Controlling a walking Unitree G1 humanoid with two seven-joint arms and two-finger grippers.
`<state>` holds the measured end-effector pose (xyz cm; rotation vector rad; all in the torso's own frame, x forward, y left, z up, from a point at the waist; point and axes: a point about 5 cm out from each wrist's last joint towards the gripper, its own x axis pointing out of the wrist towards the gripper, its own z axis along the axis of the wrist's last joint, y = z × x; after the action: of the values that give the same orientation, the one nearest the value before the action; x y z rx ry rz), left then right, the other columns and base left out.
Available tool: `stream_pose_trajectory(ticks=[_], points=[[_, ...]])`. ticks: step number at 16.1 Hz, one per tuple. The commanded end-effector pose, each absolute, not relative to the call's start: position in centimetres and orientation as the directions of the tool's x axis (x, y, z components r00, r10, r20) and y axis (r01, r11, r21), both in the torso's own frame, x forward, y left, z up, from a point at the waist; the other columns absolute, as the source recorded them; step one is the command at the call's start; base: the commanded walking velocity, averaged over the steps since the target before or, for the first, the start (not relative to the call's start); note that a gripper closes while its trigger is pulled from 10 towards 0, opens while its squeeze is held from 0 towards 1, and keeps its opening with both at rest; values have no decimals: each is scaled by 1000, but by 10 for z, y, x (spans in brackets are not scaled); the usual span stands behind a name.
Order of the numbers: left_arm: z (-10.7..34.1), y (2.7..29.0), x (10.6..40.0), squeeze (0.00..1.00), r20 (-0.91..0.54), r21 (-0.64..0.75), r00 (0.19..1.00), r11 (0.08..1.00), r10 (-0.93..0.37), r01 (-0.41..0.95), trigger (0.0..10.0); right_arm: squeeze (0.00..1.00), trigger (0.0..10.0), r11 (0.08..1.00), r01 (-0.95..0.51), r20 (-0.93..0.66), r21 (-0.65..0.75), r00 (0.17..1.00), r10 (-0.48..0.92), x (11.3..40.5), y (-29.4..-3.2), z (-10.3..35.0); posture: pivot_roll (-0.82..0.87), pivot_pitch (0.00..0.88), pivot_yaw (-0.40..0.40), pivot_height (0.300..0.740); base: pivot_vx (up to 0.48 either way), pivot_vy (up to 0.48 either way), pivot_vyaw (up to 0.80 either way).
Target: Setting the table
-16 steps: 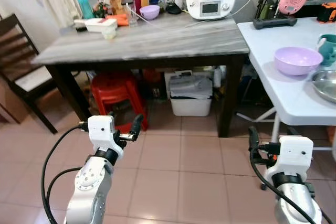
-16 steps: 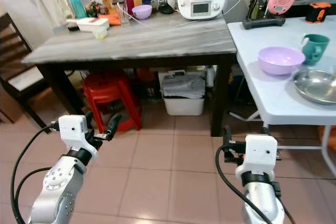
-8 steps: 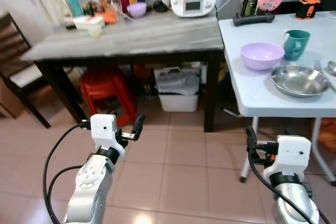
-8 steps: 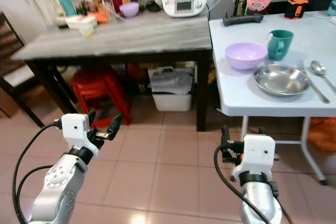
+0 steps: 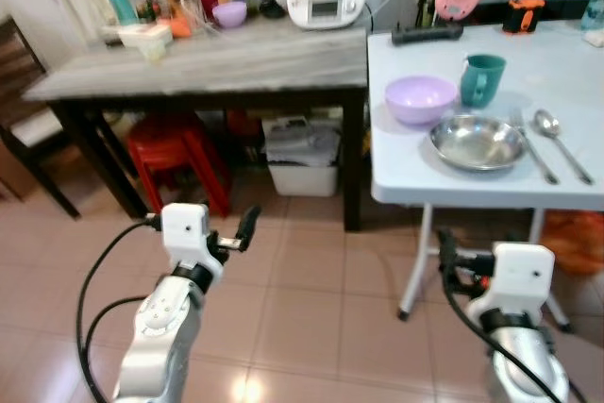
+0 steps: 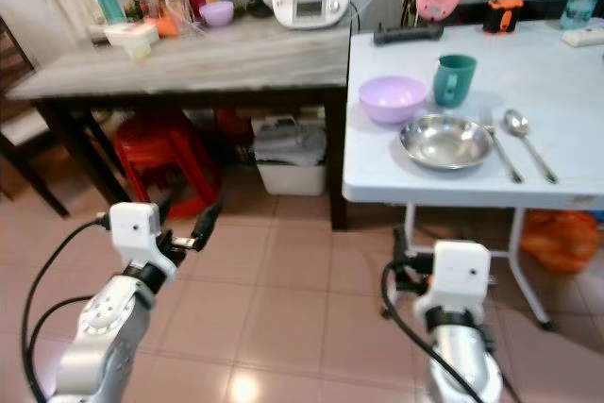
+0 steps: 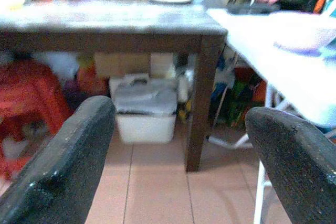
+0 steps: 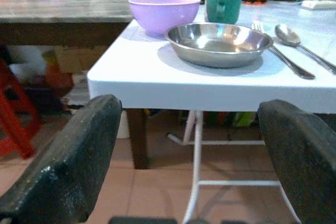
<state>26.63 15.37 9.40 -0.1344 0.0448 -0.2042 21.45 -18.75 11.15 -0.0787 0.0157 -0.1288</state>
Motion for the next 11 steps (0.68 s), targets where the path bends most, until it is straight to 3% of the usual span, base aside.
stream_pose_trajectory(ticks=[1, 11], points=[[96, 158, 268, 0, -28, -122, 982, 975, -189, 184, 10000, 0, 10000, 991, 115, 3, -70, 993, -115, 216, -184, 114, -79, 0, 142, 740, 0, -352, 0], [96, 156, 269, 0, -32, -123, 980, 974, -196, 191, 10000, 0, 10000, 992, 110, 2, -64, 994, -110, 216, -184, 114, -82, 0, 144, 740, 0, -412, 0]])
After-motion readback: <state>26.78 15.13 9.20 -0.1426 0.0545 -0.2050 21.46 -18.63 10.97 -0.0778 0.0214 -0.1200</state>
